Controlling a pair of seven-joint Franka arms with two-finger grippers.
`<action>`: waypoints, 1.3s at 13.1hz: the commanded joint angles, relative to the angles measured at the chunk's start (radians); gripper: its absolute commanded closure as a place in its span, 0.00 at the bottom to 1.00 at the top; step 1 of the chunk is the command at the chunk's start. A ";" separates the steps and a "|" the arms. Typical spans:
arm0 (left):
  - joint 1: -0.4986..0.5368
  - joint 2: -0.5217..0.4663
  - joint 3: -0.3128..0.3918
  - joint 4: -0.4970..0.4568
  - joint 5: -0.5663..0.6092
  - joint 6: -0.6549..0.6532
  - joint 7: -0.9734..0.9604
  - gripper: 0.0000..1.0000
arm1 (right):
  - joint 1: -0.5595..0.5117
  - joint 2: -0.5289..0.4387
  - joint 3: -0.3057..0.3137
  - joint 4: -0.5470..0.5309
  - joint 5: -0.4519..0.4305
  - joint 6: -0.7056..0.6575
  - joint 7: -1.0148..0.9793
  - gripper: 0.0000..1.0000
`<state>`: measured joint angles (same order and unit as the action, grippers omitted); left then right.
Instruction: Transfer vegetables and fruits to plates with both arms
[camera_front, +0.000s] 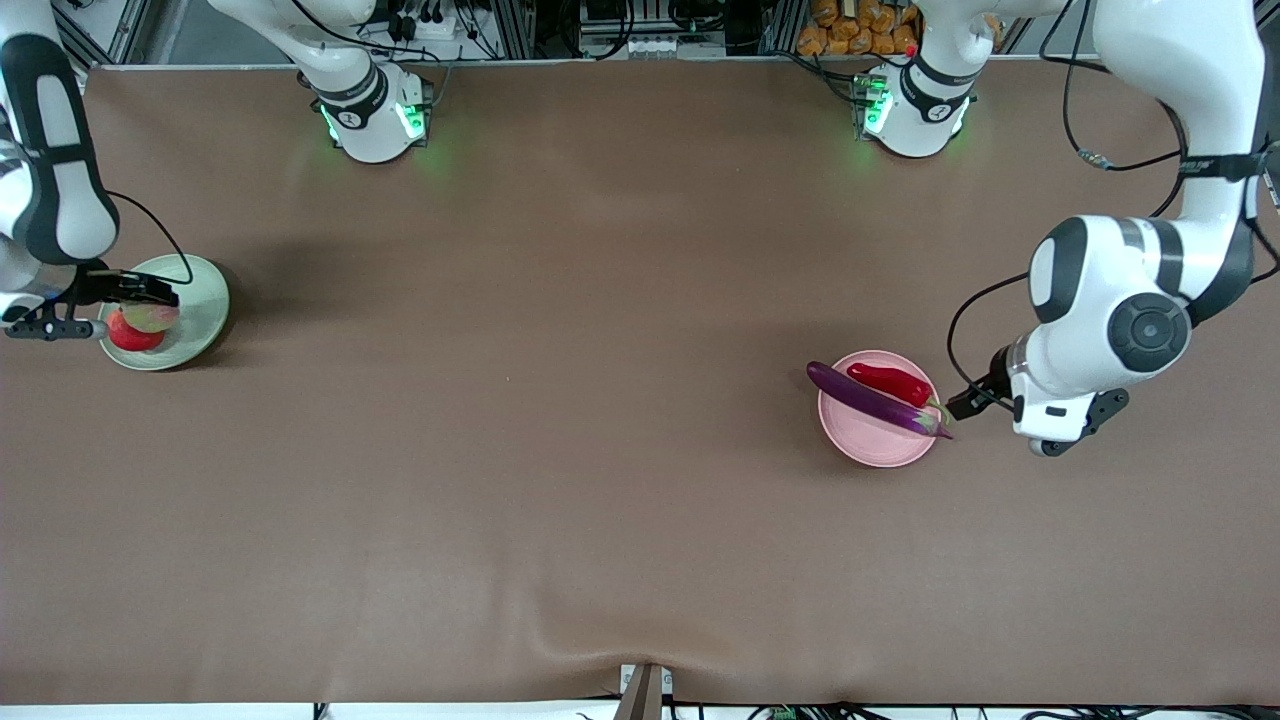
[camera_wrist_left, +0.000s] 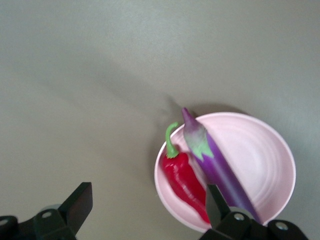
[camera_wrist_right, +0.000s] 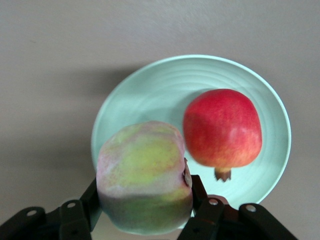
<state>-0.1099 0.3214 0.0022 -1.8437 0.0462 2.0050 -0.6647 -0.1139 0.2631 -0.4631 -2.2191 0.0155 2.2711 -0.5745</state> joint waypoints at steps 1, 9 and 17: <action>0.009 -0.068 -0.004 -0.011 0.020 -0.048 0.156 0.00 | -0.033 0.062 0.011 -0.007 -0.006 0.109 -0.070 1.00; 0.059 -0.263 -0.005 -0.006 0.014 -0.225 0.486 0.00 | -0.030 0.096 0.012 0.022 0.054 0.021 -0.065 0.00; 0.055 -0.301 -0.014 0.161 0.006 -0.417 0.572 0.00 | 0.060 0.116 0.121 0.511 0.061 -0.331 -0.039 0.00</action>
<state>-0.0562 0.0216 -0.0068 -1.7248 0.0469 1.6332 -0.1347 -0.0590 0.3565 -0.3935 -1.8224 0.0624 1.9764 -0.6170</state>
